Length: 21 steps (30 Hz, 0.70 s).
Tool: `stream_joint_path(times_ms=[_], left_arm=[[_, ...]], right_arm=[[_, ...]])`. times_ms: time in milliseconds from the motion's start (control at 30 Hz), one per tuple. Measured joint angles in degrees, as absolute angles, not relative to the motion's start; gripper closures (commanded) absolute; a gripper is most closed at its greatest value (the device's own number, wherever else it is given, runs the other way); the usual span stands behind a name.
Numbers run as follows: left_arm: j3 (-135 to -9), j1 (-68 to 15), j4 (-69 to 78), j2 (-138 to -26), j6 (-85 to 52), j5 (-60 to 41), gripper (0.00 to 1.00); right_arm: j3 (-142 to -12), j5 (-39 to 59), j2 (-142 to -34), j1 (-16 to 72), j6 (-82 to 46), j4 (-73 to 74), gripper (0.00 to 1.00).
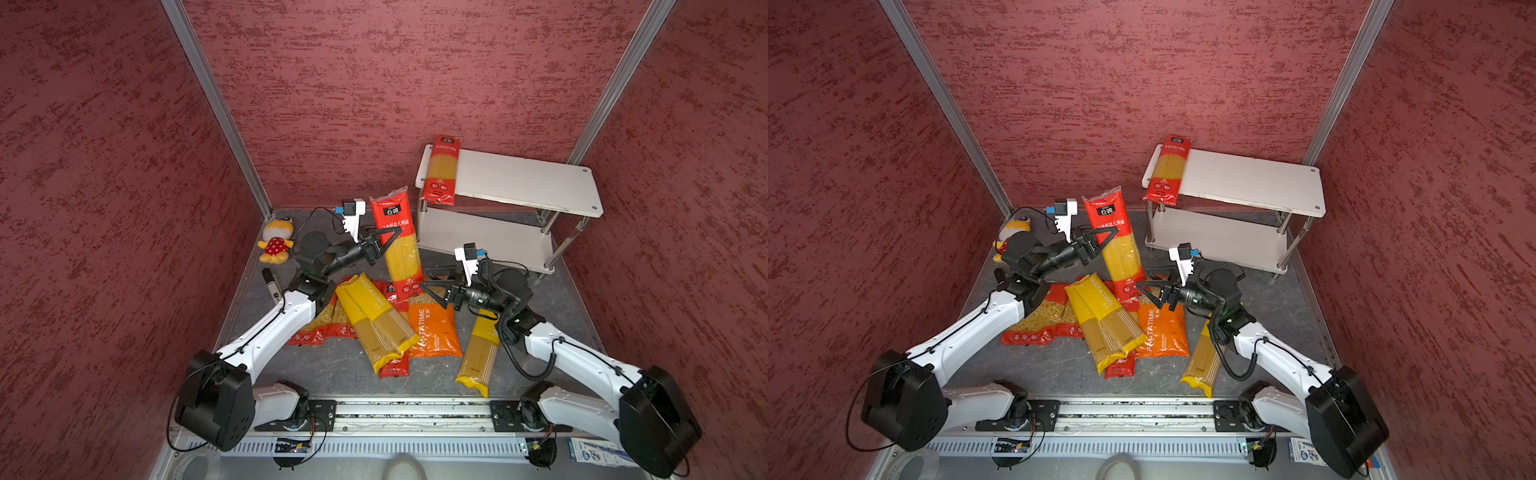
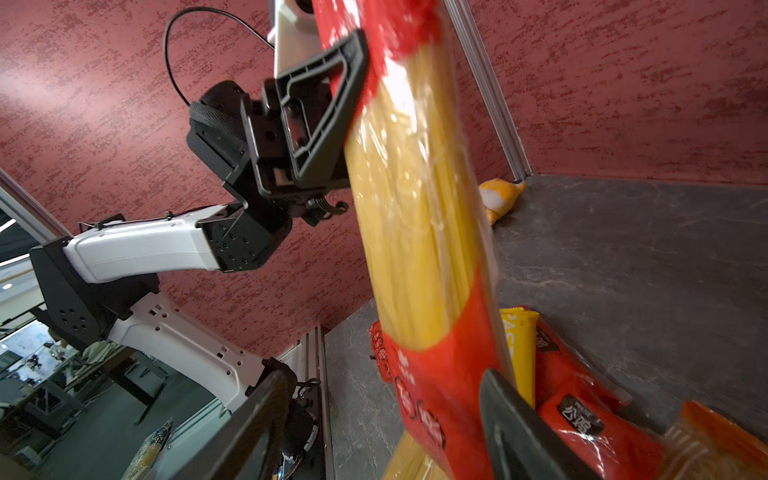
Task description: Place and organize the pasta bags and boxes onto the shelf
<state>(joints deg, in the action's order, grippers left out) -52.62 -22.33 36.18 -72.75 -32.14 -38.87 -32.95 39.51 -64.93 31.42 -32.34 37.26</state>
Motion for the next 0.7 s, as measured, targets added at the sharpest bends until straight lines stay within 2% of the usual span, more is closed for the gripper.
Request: stream_joint_path(times_ms=[700], left_arm=[[-53.84,-22.20,37.04,-73.08,-36.14,-40.25,1.00]], right_arm=[[-32.25,36.12,-63.81,31.44,-26.55,29.04,0.18]])
